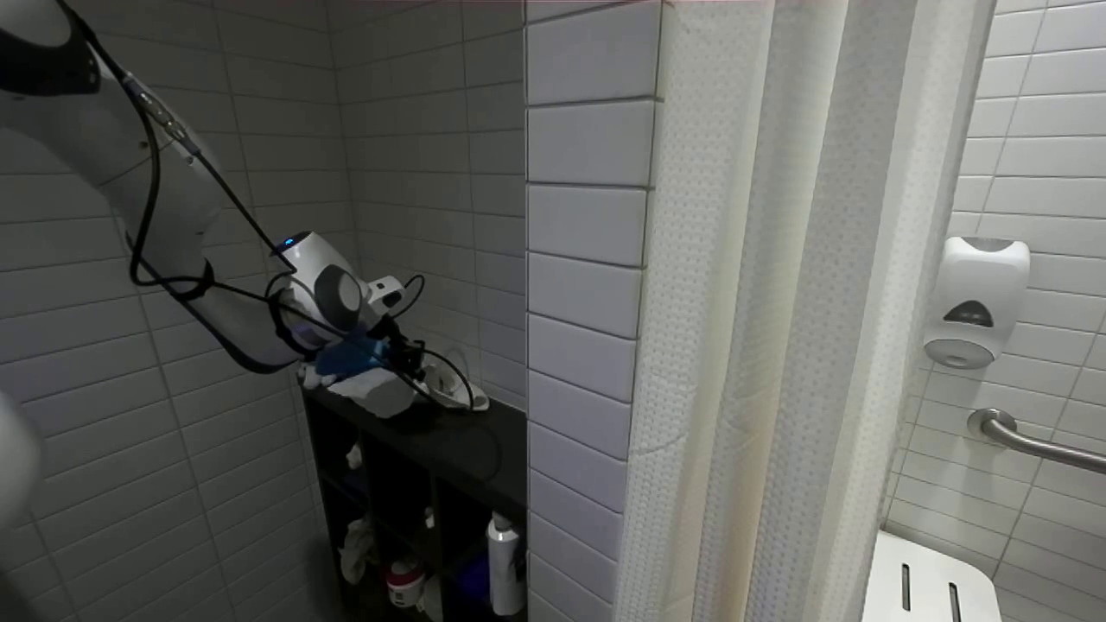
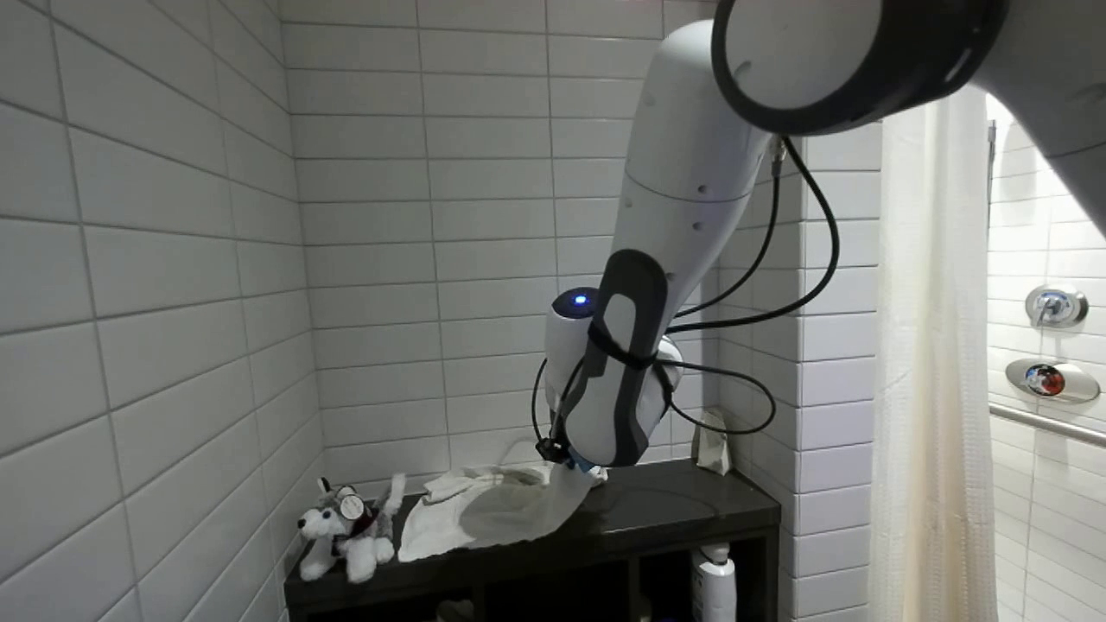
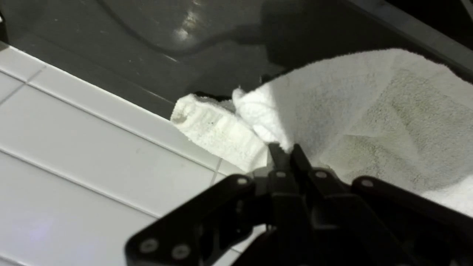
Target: Pick up the white towel then set it back down on the cabinet.
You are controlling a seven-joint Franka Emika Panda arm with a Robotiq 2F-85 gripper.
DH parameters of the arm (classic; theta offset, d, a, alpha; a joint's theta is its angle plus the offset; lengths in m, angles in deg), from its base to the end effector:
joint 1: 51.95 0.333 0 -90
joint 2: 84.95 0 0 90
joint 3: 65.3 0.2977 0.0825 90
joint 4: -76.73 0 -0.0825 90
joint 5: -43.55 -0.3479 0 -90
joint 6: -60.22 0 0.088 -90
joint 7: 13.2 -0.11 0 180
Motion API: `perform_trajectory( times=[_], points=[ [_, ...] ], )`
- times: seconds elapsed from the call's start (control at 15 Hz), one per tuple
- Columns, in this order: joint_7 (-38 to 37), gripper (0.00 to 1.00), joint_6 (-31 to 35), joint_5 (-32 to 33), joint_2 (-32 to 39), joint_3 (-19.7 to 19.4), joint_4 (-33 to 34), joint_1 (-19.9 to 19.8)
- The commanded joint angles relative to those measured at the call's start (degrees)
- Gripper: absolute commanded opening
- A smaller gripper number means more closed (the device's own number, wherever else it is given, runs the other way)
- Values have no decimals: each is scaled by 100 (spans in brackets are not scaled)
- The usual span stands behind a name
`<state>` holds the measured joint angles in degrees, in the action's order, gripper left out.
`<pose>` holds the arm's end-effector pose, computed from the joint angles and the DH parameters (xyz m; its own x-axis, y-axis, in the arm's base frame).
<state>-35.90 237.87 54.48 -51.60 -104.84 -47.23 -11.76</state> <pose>0.5756 0.0380 0.2386 0.8723 0.0492 0.4866 -0.0923 -0.9605 0.2627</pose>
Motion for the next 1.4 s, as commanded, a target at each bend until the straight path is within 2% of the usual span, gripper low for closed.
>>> perform_trajectory(
  times=[0.0, 0.07, 1.33],
  points=[
    [247, 2, 17, -206, 18, -7, -28, 24],
    [262, 6, 17, -236, 24, 0, -37, 22],
    [265, 6, 16, -293, 42, 23, -35, 21]
  ],
)
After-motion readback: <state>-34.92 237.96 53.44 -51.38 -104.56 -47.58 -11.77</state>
